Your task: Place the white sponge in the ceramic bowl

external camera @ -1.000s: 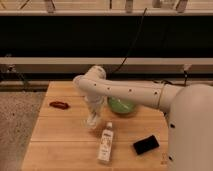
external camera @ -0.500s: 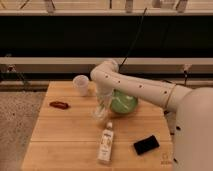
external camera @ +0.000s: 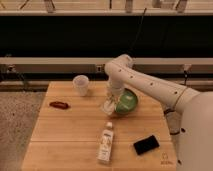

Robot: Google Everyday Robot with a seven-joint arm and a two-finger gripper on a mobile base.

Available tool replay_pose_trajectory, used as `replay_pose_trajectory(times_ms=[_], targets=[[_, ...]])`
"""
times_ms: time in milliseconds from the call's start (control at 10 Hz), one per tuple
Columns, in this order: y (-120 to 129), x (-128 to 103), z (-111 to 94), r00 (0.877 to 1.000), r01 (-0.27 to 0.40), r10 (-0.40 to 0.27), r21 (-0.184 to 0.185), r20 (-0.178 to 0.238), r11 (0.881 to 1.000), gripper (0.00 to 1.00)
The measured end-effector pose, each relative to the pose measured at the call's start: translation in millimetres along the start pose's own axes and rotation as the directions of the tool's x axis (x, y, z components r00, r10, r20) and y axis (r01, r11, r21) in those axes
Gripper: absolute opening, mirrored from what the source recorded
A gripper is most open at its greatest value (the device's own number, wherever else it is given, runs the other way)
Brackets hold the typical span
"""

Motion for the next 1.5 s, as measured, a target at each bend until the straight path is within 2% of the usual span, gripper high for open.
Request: replay_pose_trajectory(times_ms=[200, 500, 800, 1100, 1300, 1500], targets=[[21, 10, 0, 1.000, -0.022, 0.022, 0.002, 0.006, 1.000, 0.00], [27, 28, -1, 0.999, -0.044, 0.044, 0.021, 0.007, 0.999, 0.00], [41, 35, 1, 0.998, -0.068, 0.068, 0.016, 0.014, 0.998, 0.00], [39, 43, 1, 0.997, -0.077, 0.077, 0.025, 0.011, 0.997, 0.00], [45, 43, 1, 0.997, -0.081, 0.080, 0.022, 0.012, 0.996, 0.10], [53, 42, -1, 0.996, -0.086, 0.086, 0.019, 0.013, 0.996, 0.33]])
